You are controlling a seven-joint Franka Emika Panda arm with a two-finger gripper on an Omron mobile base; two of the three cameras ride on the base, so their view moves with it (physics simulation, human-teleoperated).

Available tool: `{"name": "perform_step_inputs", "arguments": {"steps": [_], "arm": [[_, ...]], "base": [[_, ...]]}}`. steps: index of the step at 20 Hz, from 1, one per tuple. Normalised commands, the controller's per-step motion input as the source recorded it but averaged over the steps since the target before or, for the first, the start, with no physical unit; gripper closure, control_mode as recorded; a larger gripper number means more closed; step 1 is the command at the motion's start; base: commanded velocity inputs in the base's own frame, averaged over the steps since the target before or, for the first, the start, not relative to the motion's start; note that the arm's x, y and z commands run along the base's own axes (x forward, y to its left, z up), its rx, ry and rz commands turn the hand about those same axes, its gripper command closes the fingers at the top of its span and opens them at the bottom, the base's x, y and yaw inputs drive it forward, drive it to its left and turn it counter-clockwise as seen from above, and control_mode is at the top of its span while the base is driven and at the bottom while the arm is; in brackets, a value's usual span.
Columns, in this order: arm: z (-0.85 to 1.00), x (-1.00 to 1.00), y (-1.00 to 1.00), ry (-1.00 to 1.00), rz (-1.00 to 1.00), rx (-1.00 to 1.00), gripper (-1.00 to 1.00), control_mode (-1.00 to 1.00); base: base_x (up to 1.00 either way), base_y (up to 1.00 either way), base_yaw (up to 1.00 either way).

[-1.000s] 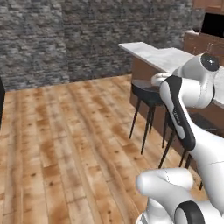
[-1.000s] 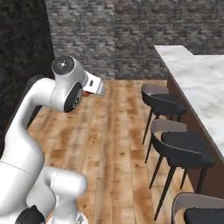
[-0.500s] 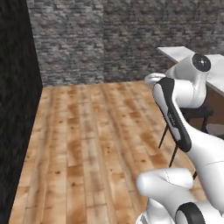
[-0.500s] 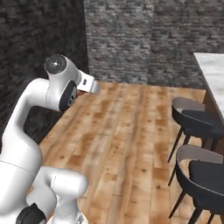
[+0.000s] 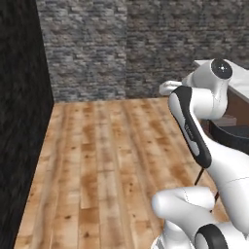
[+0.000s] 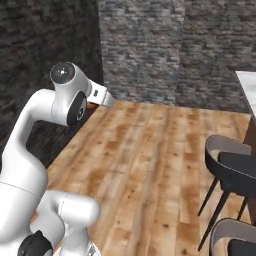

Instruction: Pick the egg and butter from the fridge and place them by the bowl for mixing.

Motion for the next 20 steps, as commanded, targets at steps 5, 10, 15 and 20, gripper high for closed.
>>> {"name": "perform_step_inputs", "arguments": {"steps": [5,10,15,20], "arm": [[0.00,0.00,0.00,0.00,0.00,0.00,1.00,1.00],[0.00,0.00,0.00,0.00,0.00,0.00,1.00,1.00],[0.00,0.00,0.00,0.00,0.00,0.00,1.00,1.00],[0.00,0.00,0.00,0.00,0.00,0.00,1.00,1.00]], "base": [[0.93,0.14,0.03],[0.93,0.16,0.00],[0.94,0.19,0.00],[0.93,0.20,0.00]]}}
